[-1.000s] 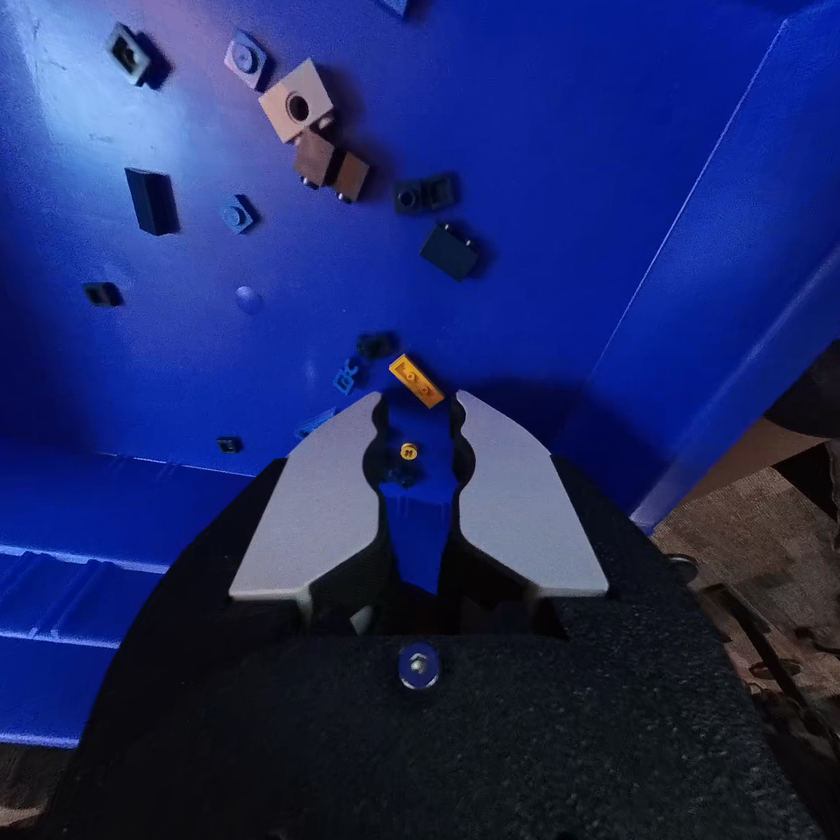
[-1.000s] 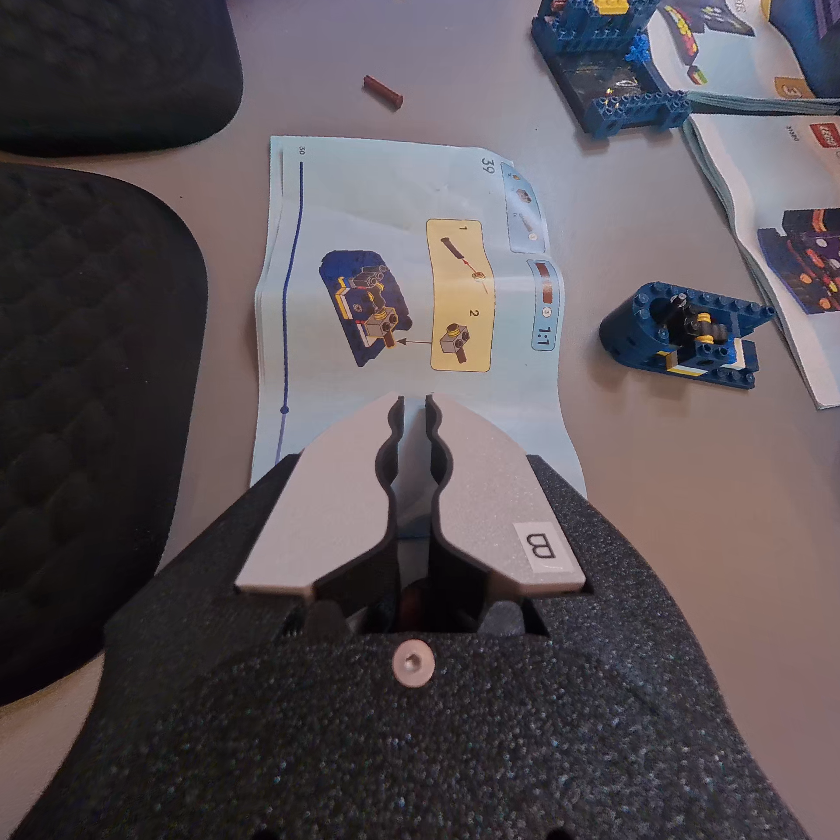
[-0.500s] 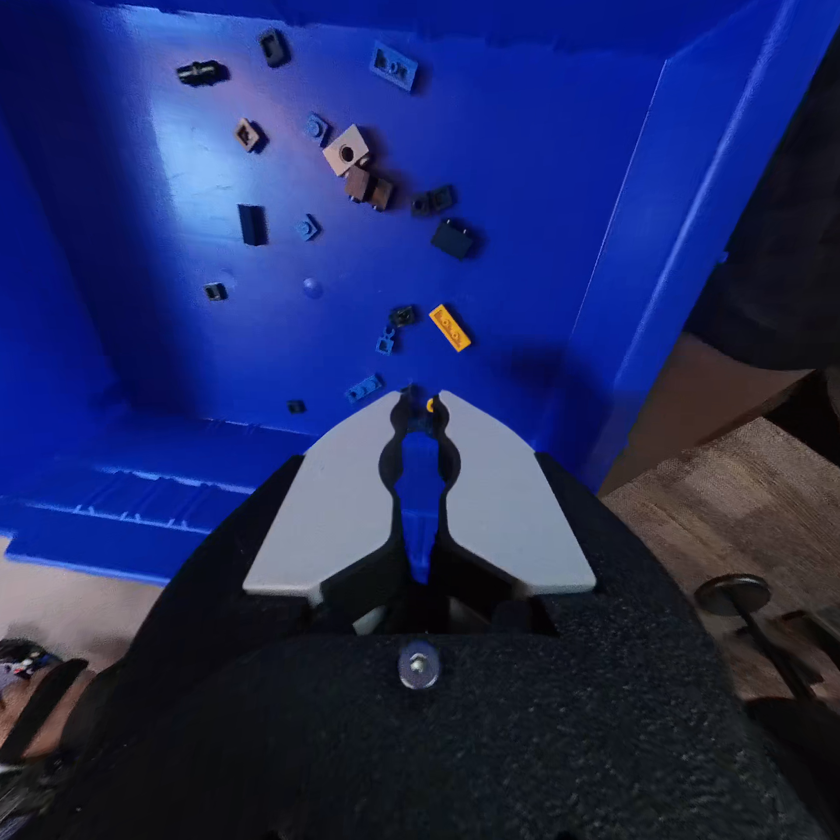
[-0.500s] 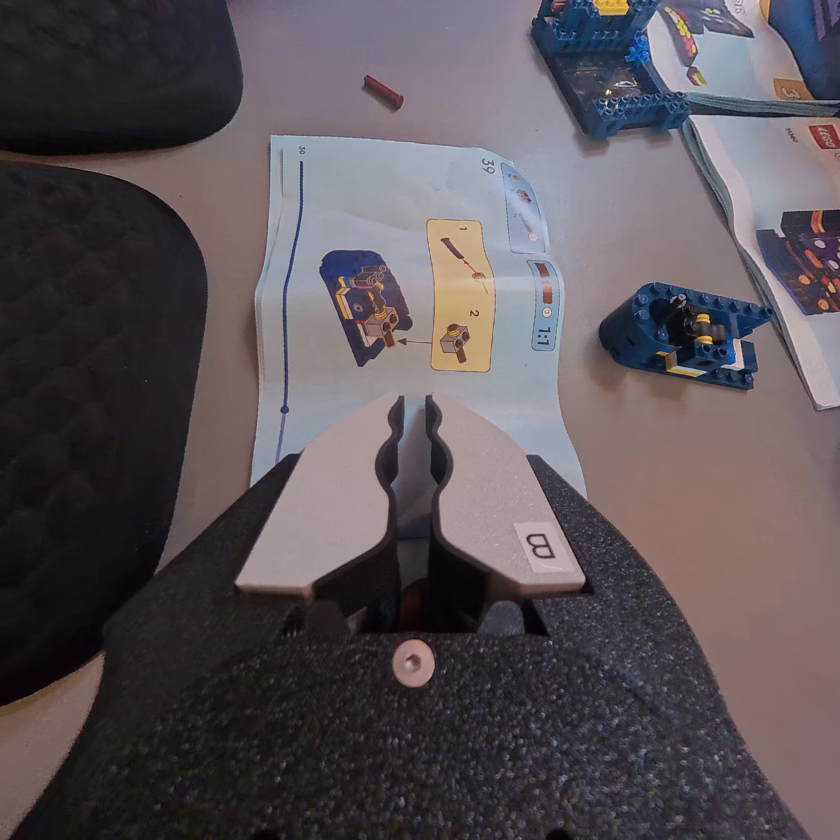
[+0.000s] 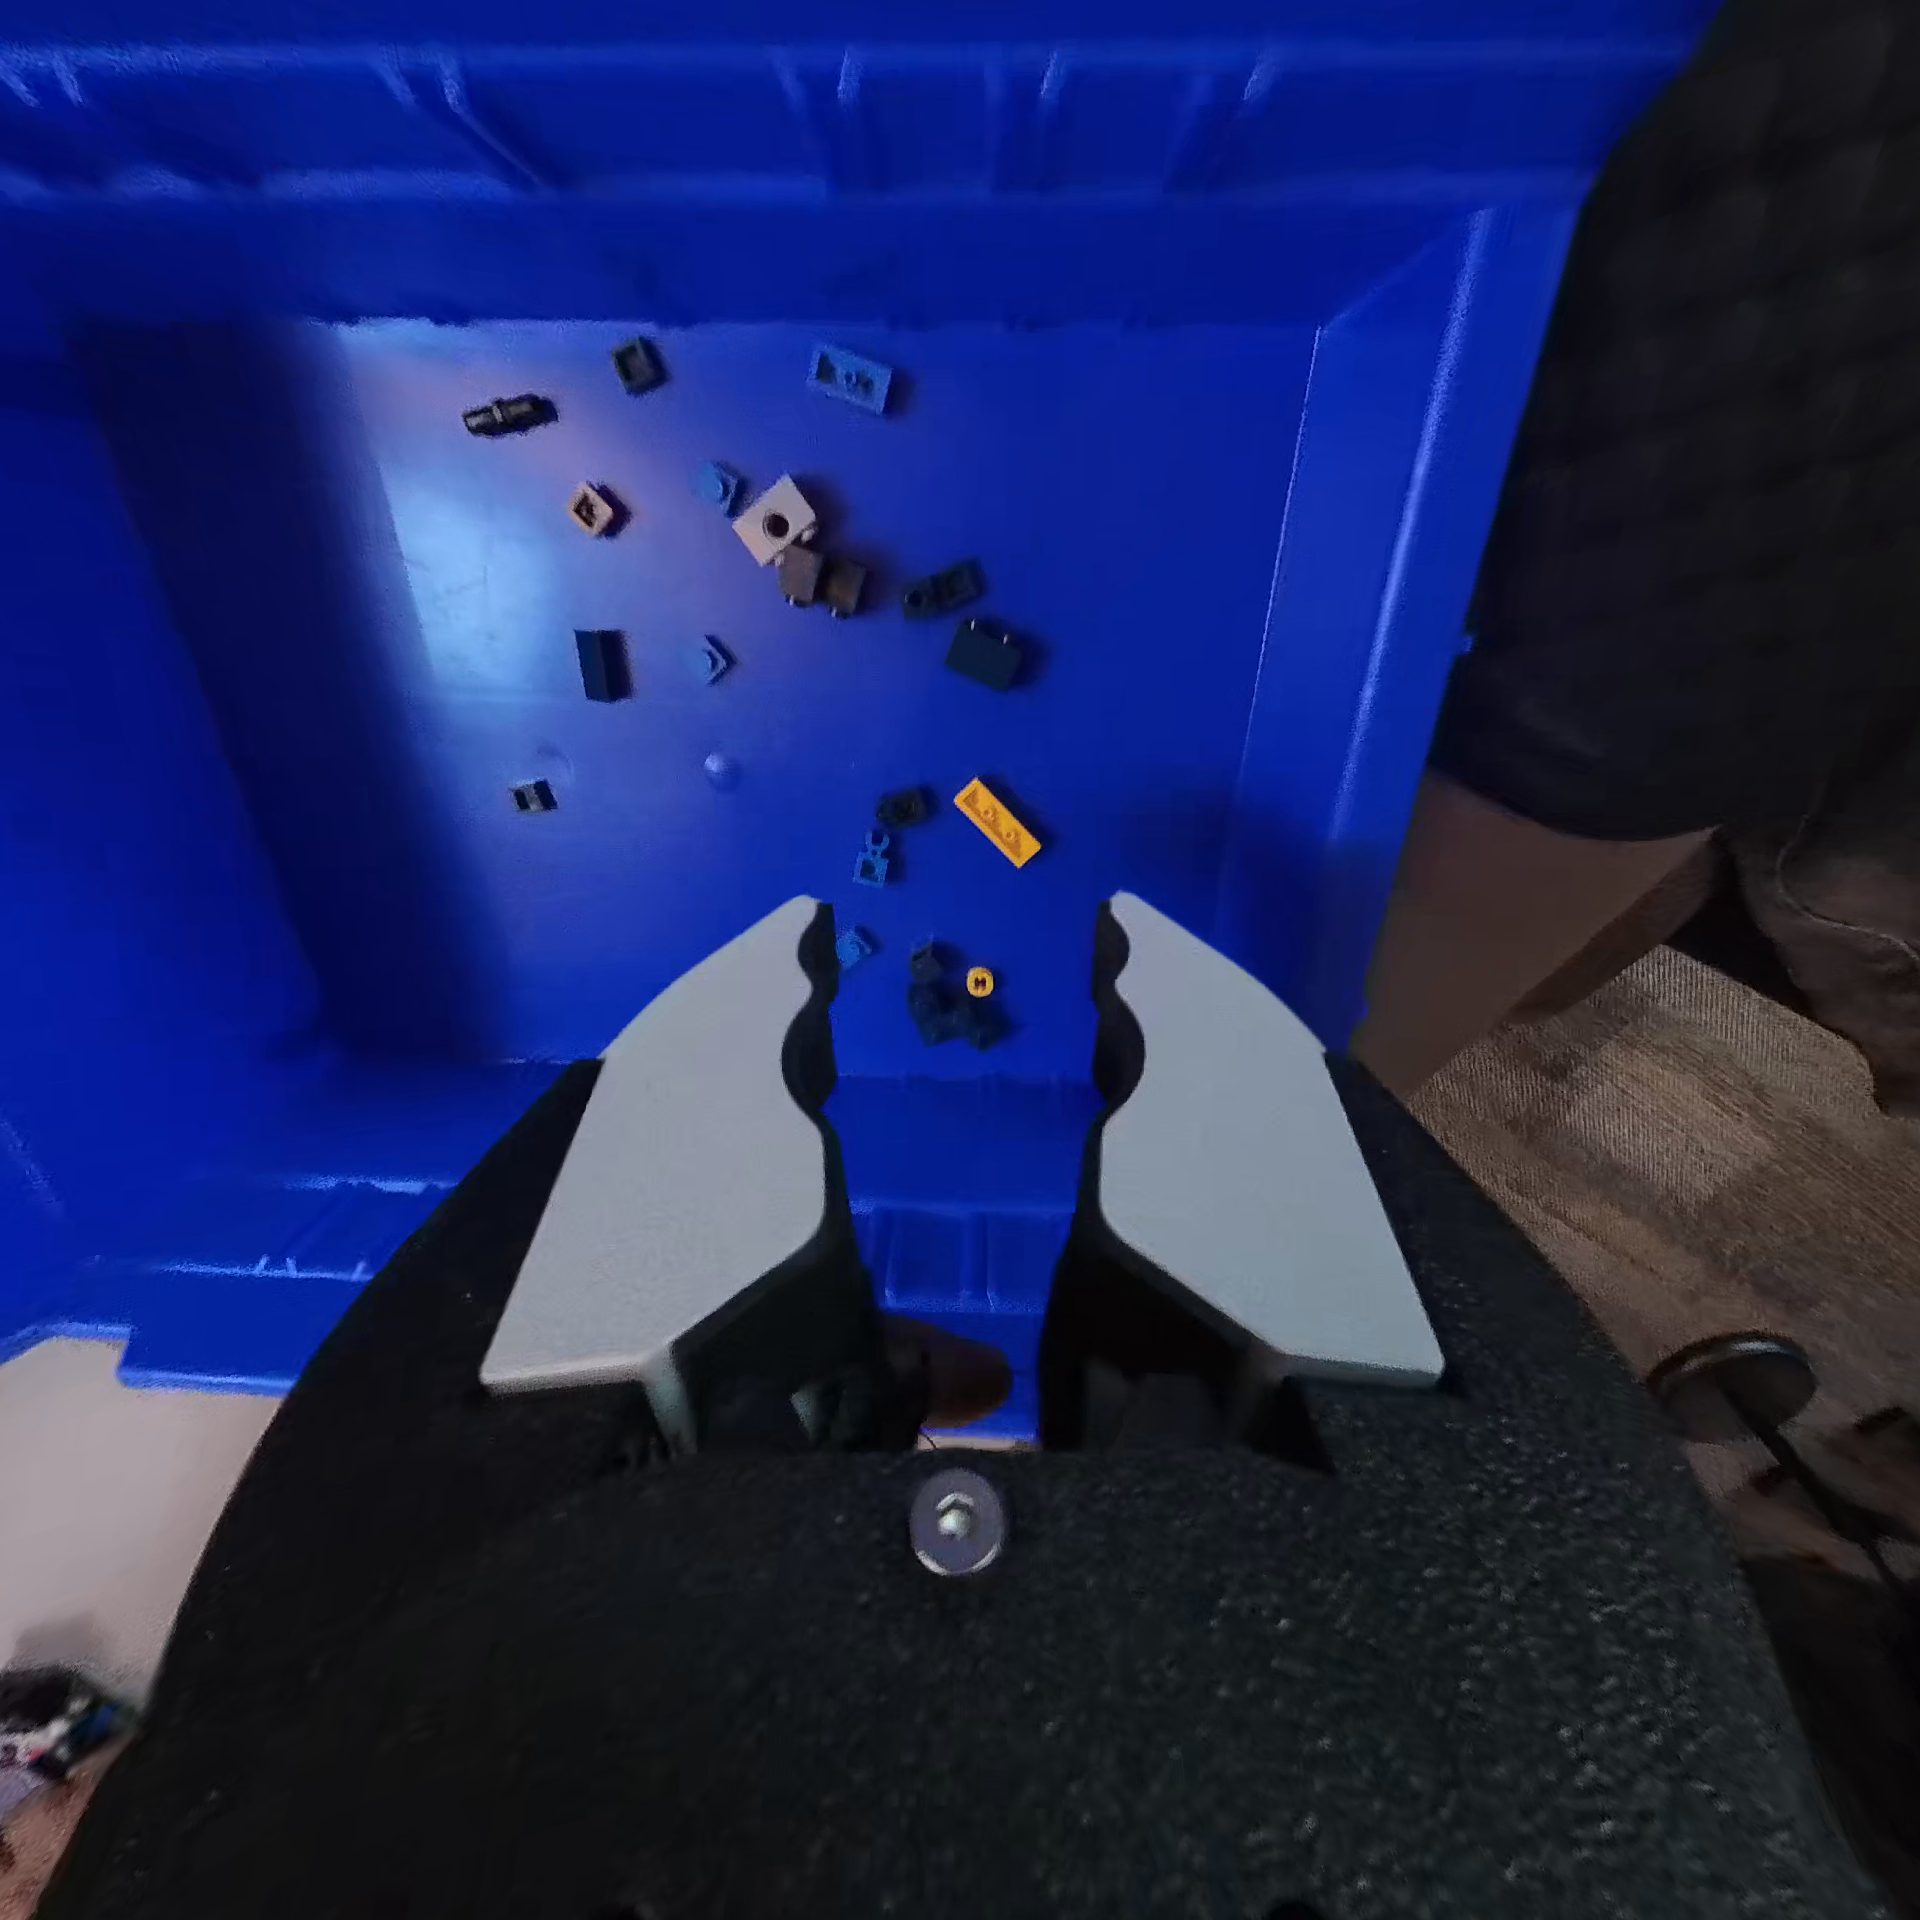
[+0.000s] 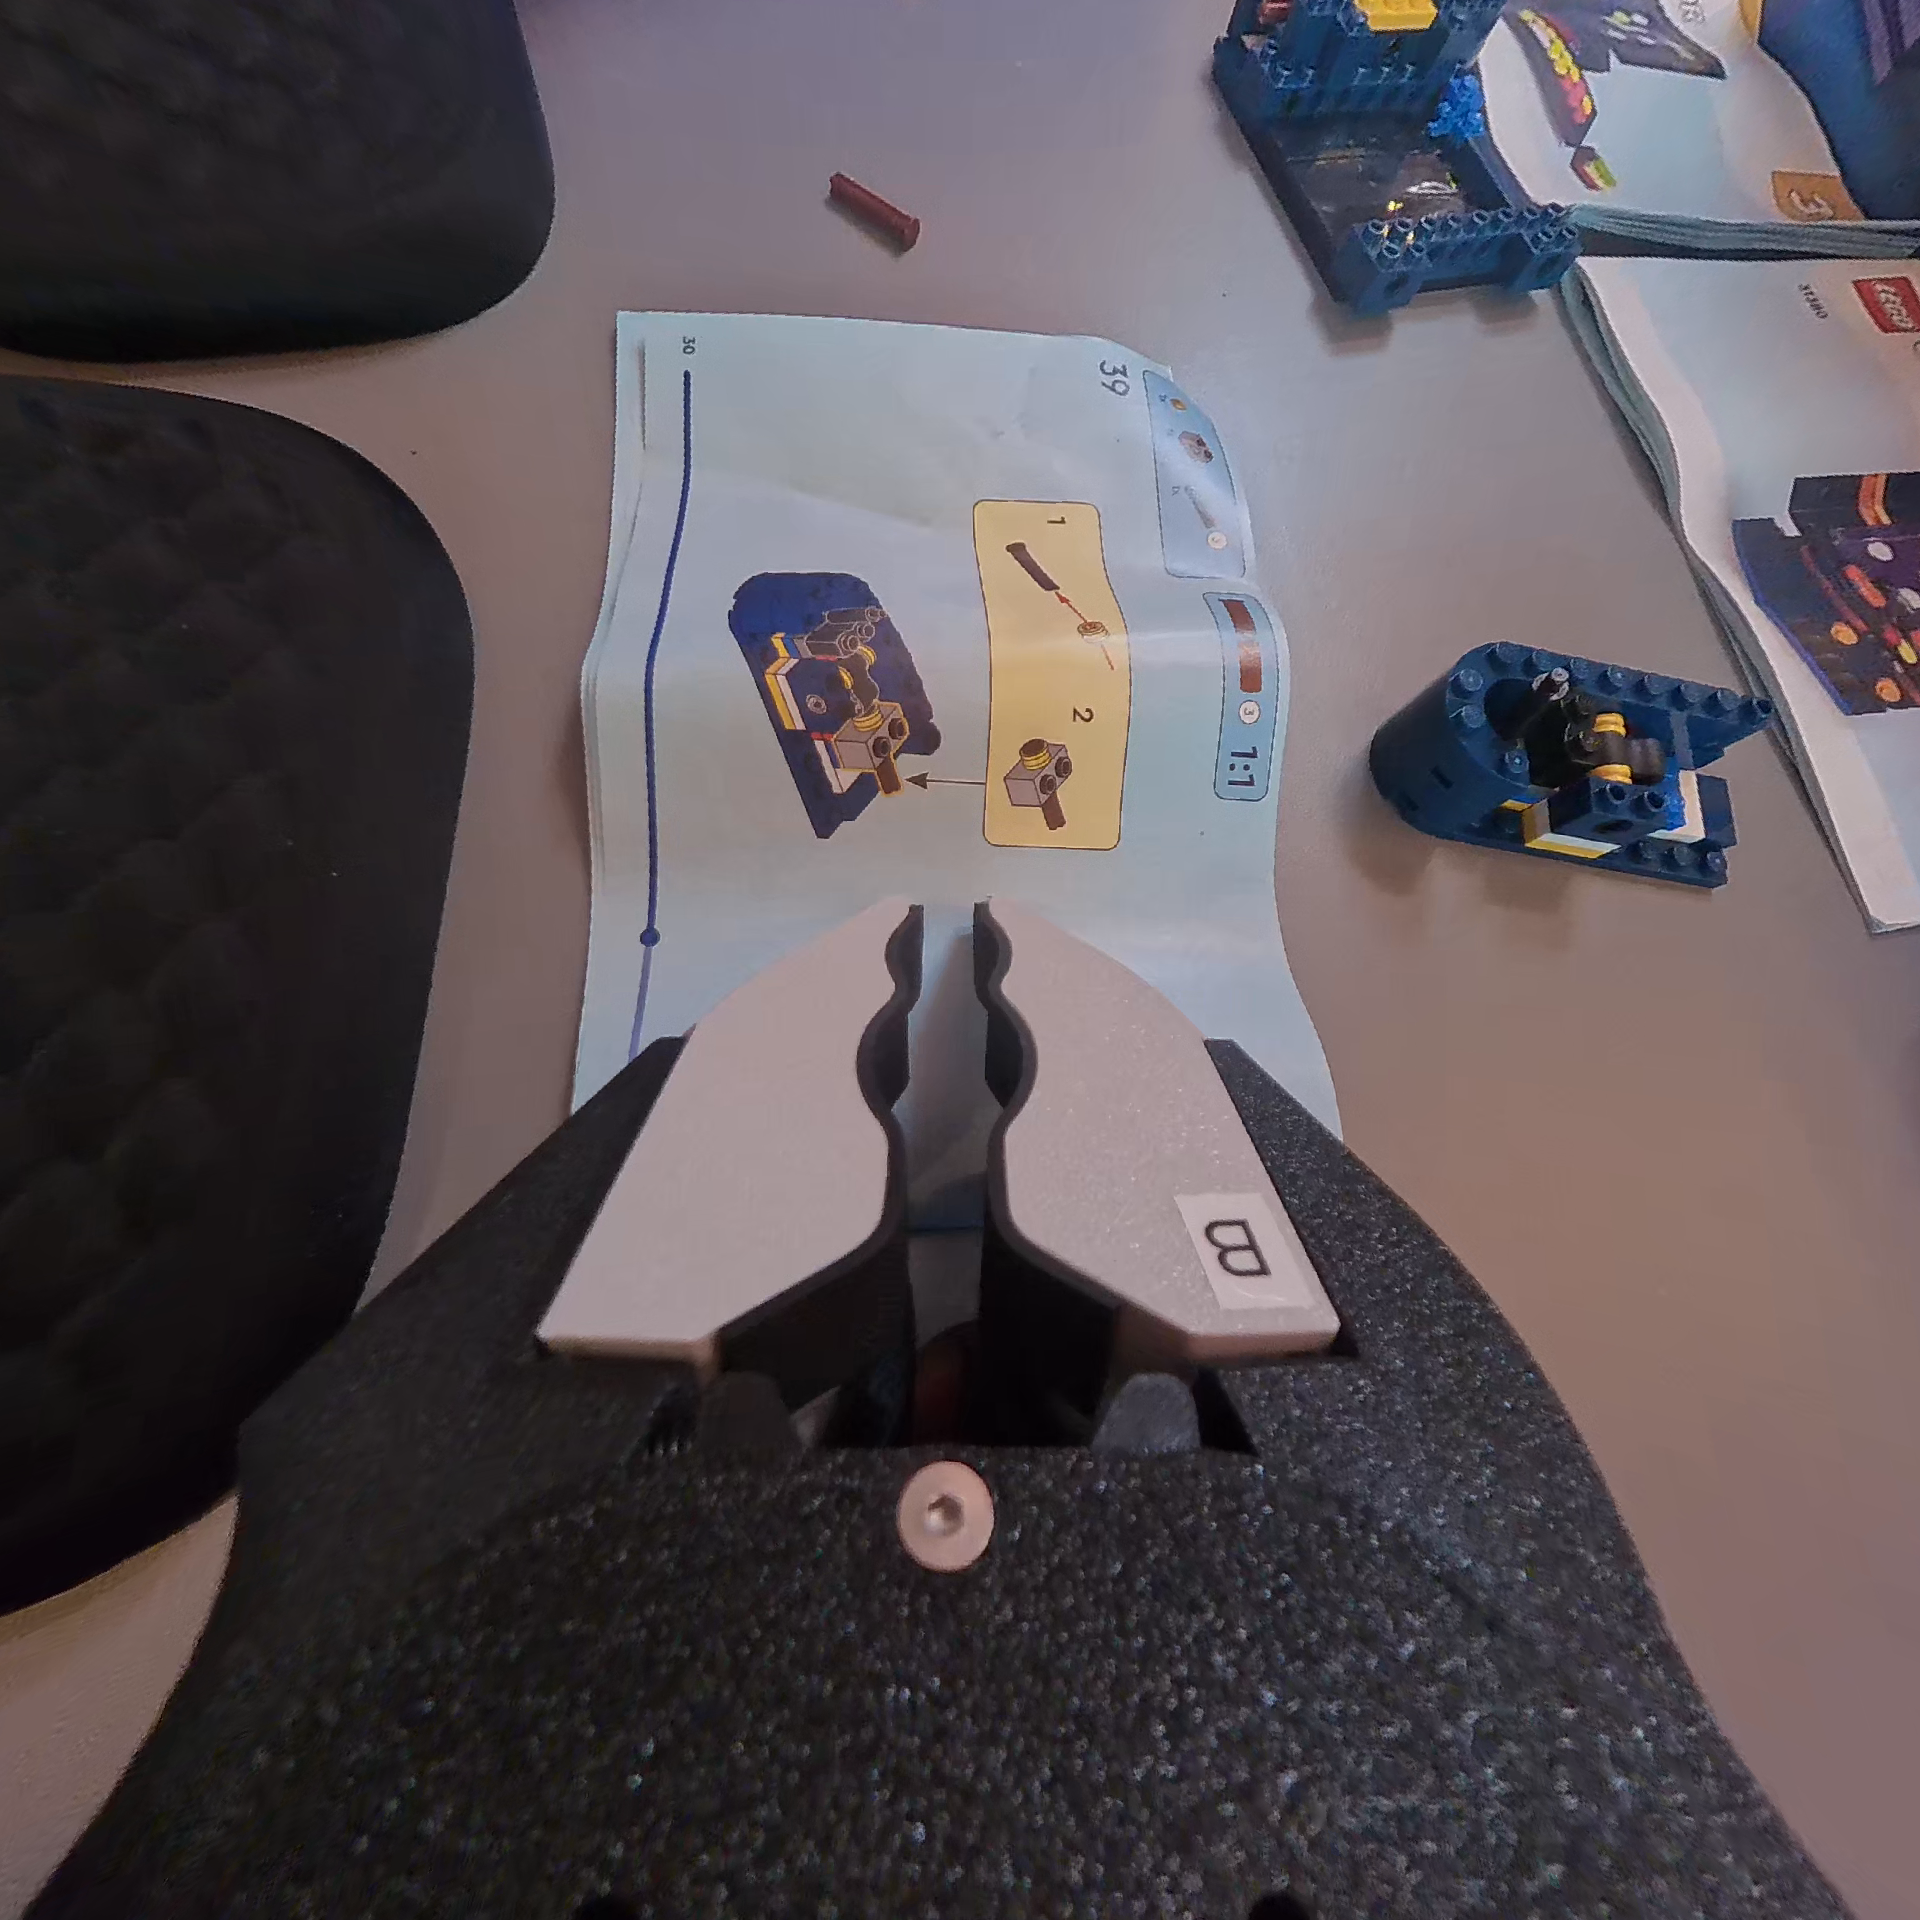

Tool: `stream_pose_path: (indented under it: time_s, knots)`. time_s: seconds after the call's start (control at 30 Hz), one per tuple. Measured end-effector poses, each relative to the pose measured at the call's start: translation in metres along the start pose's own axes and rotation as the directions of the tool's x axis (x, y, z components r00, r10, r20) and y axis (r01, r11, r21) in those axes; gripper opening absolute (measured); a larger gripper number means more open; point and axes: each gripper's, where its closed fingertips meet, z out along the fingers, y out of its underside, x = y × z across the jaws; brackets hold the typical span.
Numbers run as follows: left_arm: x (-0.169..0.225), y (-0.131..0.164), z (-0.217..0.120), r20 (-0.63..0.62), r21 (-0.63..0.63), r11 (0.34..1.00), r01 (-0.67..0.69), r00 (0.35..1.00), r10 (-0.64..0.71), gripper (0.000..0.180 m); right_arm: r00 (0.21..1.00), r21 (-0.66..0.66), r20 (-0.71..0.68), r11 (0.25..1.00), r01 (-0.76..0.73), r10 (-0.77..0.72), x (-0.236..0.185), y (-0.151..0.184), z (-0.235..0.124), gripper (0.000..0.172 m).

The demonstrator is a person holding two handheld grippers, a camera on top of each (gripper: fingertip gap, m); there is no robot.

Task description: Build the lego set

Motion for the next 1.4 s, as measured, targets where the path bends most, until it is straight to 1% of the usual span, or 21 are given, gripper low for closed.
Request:
stream_pose_path:
  time_s: [0.07, 0.17, 0.2, 0.23, 0.3, 0.37, 0.5, 0.6, 0.63, 0.67, 0.7, 0.73, 0.83, 0.9, 1.0, 1.03, 1.17, 1.23, 1.37, 1.4]
  knots:
    - [-0.004, -0.014, 0.0, 0.012, 0.092, 0.996, 0.004, 1.0, -0.005, 0.049, 1.0, 0.0, 0.001, 1.0, -0.005, 0.005, 0.0, 0.0, 0.0, 0.01]
    - [-0.013, -0.031, 0.001, 0.022, 0.197, 0.98, 0.021, 0.999, -0.026, 0.042, 1.0, -0.001, 0.003, 1.0, -0.012, 0.012, 0.001, 0.0, 0.0, 0.01]
    - [-0.018, -0.041, 0.005, 0.019, 0.247, 0.968, 0.045, 0.998, -0.052, 0.037, 1.0, -0.001, 0.004, 1.0, -0.014, 0.014, 0.001, 0.0, 0.0, 0.011]
    - [-0.021, -0.048, 0.012, -0.001, 0.27, 0.959, 0.087, 0.996, -0.09, 0.036, 1.0, -0.001, 0.006, 1.0, -0.018, 0.018, 0.001, 0.0, 0.0, 0.011]
    - [-0.022, -0.05, 0.034, -0.052, 0.216, 0.965, 0.151, 0.988, -0.143, 0.034, 1.0, -0.001, 0.008, 1.0, -0.024, 0.024, 0.001, 0.0, 0.0, 0.012]
    - [-0.027, -0.05, 0.05, -0.035, 0.17, 0.973, 0.157, 0.988, -0.154, 0.029, 1.0, -0.001, 0.004, 1.0, -0.022, 0.022, 0.001, 0.0, 0.0, 0.012]
    - [-0.041, -0.058, 0.058, 0.029, 0.177, 0.968, 0.179, 0.982, -0.187, 0.03, 1.0, -0.001, 0.001, 1.0, -0.018, 0.018, 0.001, 0.0, 0.0, 0.012]
    - [-0.037, -0.055, 0.066, 0.006, 0.144, 0.971, 0.189, 0.981, -0.192, 0.03, 1.0, -0.001, 0.005, 1.0, -0.023, 0.023, 0.001, 0.0, 0.0, 0.012]
    - [-0.037, -0.051, 0.071, 0.016, 0.12, 0.976, 0.181, 0.983, -0.184, 0.028, 1.0, -0.001, 0.004, 1.0, -0.022, 0.022, 0.001, 0.0, 0.0, 0.012]
    - [-0.035, -0.05, 0.073, 0.012, 0.118, 0.98, 0.163, 0.986, -0.166, 0.022, 1.0, -0.001, 0.003, 1.0, -0.02, 0.02, 0.001, 0.0, 0.0, 0.012]
    - [-0.035, -0.056, 0.072, 0.011, 0.157, 0.974, 0.162, 0.986, -0.166, 0.015, 1.0, -0.001, 0.002, 1.0, -0.018, 0.018, 0.001, 0.0, 0.0, 0.012]
    - [-0.035, -0.056, 0.071, 0.024, 0.153, 0.977, 0.152, 0.987, -0.157, 0.009, 1.0, -0.001, 0.001, 1.0, -0.016, 0.016, 0.001, 0.0, 0.0, 0.012]
    - [-0.031, -0.054, 0.07, 0.047, 0.144, 0.984, 0.103, 0.993, -0.111, 0.004, 1.0, 0.0, -0.001, 1.0, -0.012, 0.012, 0.001, 0.0, 0.0, 0.012]
    - [-0.028, -0.054, 0.068, 0.042, 0.148, 0.983, 0.105, 0.993, -0.112, 0.006, 1.0, 0.0, -0.003, 1.0, -0.009, 0.009, 0.001, 0.0, 0.0, 0.011]
    - [-0.031, -0.057, 0.064, 0.039, 0.175, 0.977, 0.123, 0.991, -0.131, 0.021, 1.0, 0.0, -0.004, 1.0, -0.006, 0.006, 0.001, 0.0, 0.0, 0.011]
    - [-0.031, -0.06, 0.062, 0.027, 0.193, 0.972, 0.134, 0.989, -0.142, 0.022, 1.0, 0.0, -0.004, 1.0, -0.005, 0.005, 0.001, 0.0, 0.0, 0.011]
    - [-0.03, -0.074, 0.058, -0.061, 0.274, 0.938, 0.211, 0.978, -0.201, 0.017, 1.0, 0.0, -0.007, 1.0, -0.002, 0.002, 0.001, 0.0, 0.0, 0.011]
    - [-0.034, -0.077, 0.058, -0.072, 0.296, 0.925, 0.239, 0.971, -0.228, 0.017, 1.0, 0.0, -0.006, 1.0, -0.004, 0.004, 0.001, 0.0, 0.0, 0.011]
    - [-0.036, -0.078, 0.07, -0.112, 0.282, 0.915, 0.287, 0.958, -0.265, 0.018, 1.0, 0.0, -0.004, 1.0, -0.006, 0.006, 0.001, 0.0, 0.0, 0.011]
    - [-0.038, -0.076, 0.075, -0.099, 0.265, 0.922, 0.284, 0.959, -0.267, 0.012, 1.0, 0.0, -0.004, 1.0, -0.006, 0.006, 0.001, 0.0, 0.0, 0.011]
